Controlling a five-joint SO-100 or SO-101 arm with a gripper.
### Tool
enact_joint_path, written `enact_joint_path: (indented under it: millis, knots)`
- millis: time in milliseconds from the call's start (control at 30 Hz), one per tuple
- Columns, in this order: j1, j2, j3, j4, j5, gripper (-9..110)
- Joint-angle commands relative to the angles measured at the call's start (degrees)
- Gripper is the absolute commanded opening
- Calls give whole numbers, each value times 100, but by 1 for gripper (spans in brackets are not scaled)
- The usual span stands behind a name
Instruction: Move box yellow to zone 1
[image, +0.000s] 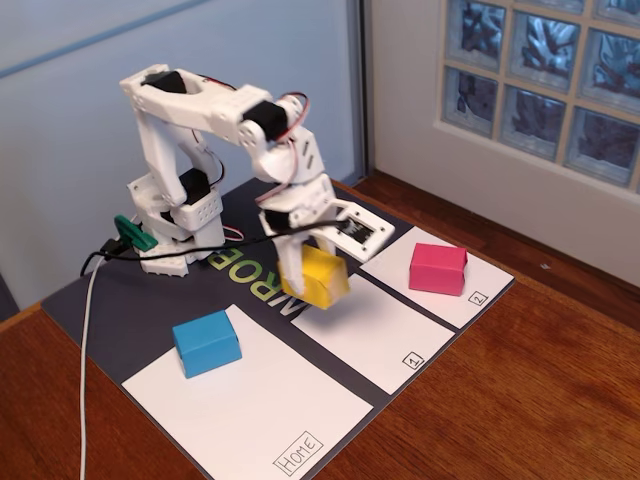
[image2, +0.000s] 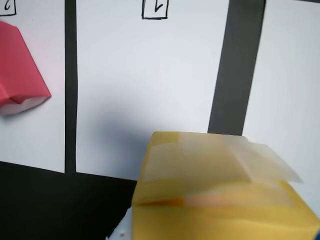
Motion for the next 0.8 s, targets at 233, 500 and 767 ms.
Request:
enact_joint_path:
  millis: [233, 500, 767]
  knots:
    - [-589, -1424, -993, -185, 1248, 0]
    - [-483, -2171, -1415, -70, 1345, 0]
    - [-659, -2602, -1854, -70, 1573, 0]
